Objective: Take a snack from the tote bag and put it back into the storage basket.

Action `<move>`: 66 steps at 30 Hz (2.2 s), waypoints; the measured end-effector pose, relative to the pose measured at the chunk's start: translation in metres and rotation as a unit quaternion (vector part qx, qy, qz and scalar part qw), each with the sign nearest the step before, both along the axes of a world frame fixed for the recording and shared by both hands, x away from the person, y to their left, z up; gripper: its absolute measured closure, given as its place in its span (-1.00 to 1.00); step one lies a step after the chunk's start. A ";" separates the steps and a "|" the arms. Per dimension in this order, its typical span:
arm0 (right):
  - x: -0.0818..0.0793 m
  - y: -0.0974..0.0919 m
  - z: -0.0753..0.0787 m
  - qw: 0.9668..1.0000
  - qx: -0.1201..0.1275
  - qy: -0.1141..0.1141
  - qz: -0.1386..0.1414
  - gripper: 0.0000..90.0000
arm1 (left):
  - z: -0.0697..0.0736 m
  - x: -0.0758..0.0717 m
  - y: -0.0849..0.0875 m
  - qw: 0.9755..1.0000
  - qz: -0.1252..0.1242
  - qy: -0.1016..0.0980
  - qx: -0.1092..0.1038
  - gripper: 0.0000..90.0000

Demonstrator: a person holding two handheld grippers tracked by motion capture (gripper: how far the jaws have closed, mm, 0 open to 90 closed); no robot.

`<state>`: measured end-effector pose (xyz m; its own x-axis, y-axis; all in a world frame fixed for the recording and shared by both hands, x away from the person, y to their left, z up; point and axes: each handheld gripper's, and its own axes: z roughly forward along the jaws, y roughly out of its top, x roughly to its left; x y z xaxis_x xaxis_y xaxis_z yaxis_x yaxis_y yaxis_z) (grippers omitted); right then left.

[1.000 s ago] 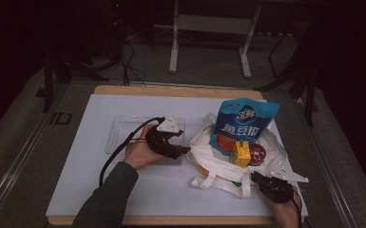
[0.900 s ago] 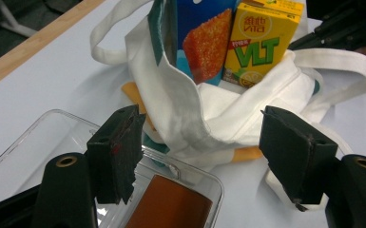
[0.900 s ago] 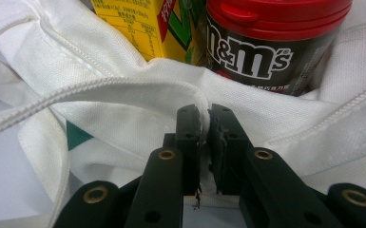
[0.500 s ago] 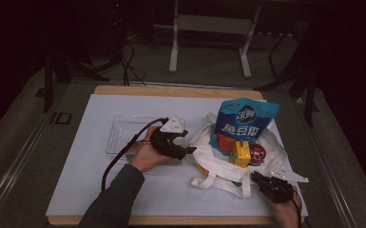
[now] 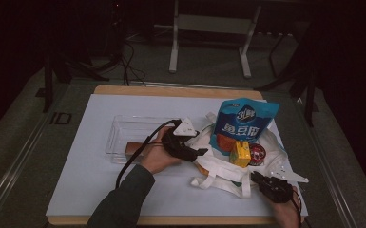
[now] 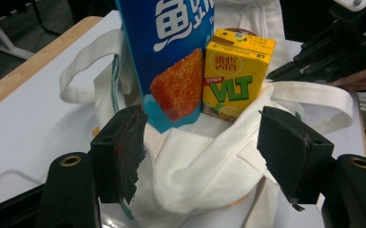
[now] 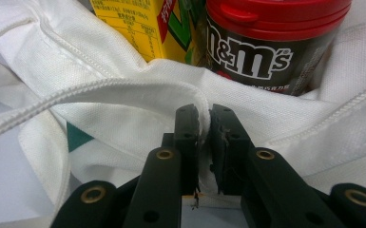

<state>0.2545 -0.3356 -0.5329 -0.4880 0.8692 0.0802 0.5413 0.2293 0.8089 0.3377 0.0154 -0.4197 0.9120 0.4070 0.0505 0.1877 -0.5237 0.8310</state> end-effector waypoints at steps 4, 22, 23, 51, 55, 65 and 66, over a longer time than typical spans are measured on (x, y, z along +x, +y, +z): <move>0.000 0.000 0.000 1.000 -0.001 -0.001 0.001 0.81 | 0.002 0.000 -0.011 1.000 0.001 -0.004 0.000 -0.27; 0.000 -0.001 0.000 1.000 0.002 -0.002 0.003 0.76 | -0.003 0.001 -0.048 1.000 -0.026 -0.002 0.008 -0.33; 0.000 -0.001 0.000 1.000 0.002 -0.002 0.004 0.76 | -0.003 0.001 -0.048 1.000 -0.026 -0.002 0.008 -0.34; 0.000 -0.001 -0.001 1.000 0.004 -0.002 0.004 0.75 | -0.013 0.016 -0.086 0.998 -0.046 0.036 0.001 -0.39; 0.000 -0.001 0.000 1.000 0.005 -0.001 0.004 0.75 | -0.016 0.019 -0.088 0.998 -0.049 0.038 0.000 -0.39; 0.000 -0.001 -0.001 1.000 0.005 -0.001 0.005 0.75 | -0.020 0.025 -0.098 0.997 -0.063 0.048 0.005 -0.45; 0.000 -0.001 -0.001 1.000 0.005 -0.002 0.004 0.75 | -0.020 0.025 -0.099 0.997 -0.065 0.048 0.003 -0.47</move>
<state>0.2542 -0.3363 -0.5334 -0.4960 0.8639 0.0877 0.5367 0.2256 0.8131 0.3626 -0.0841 -0.4395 0.9580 0.2843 -0.0377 0.1964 -0.5543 0.8088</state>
